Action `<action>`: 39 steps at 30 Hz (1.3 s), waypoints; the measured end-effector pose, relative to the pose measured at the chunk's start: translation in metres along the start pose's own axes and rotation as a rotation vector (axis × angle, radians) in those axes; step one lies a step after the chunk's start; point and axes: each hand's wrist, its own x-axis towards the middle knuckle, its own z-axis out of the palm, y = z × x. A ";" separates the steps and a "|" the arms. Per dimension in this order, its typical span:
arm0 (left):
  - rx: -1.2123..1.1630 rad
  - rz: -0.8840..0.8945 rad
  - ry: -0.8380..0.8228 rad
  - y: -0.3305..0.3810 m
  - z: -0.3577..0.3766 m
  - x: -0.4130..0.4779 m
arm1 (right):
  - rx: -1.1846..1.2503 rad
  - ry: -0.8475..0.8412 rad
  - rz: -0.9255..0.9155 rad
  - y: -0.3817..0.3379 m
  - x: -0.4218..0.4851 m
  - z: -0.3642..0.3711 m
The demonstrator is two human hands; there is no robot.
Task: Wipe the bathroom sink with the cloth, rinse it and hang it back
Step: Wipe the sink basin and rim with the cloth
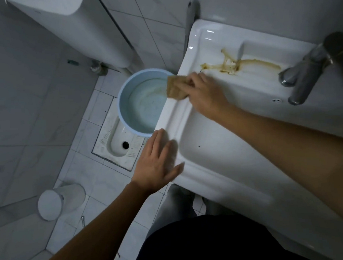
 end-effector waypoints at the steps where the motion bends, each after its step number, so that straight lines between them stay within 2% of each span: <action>1: -0.002 -0.002 -0.016 0.000 -0.001 0.000 | -0.046 0.016 0.040 0.016 0.012 -0.004; 4: 0.005 -0.004 -0.043 -0.001 -0.004 -0.001 | -0.138 0.065 0.169 0.053 0.035 -0.016; 7: 0.004 -0.009 -0.066 -0.003 -0.006 -0.001 | -0.179 0.071 0.173 0.062 0.033 -0.018; 10: -0.017 -0.004 -0.059 -0.006 -0.006 -0.001 | -0.158 0.057 0.251 0.063 0.005 -0.022; 16: -0.026 0.001 -0.020 -0.005 0.000 -0.002 | -0.105 0.163 0.563 0.076 -0.075 -0.043; 20: -0.016 0.019 -0.023 -0.008 0.001 -0.003 | -0.021 0.211 0.787 0.086 -0.064 -0.047; 24: -0.039 0.024 -0.031 -0.010 0.002 -0.003 | -0.019 0.223 0.700 0.058 -0.038 -0.034; 28: -0.063 0.026 -0.021 -0.011 0.004 -0.003 | -0.017 0.289 0.746 0.049 -0.029 -0.023; 33: -0.068 0.032 0.004 -0.011 0.009 -0.003 | -0.020 0.247 0.679 0.051 -0.032 -0.022; 39: -0.074 0.058 0.049 -0.013 0.015 -0.004 | 0.071 0.369 0.556 0.044 0.008 -0.045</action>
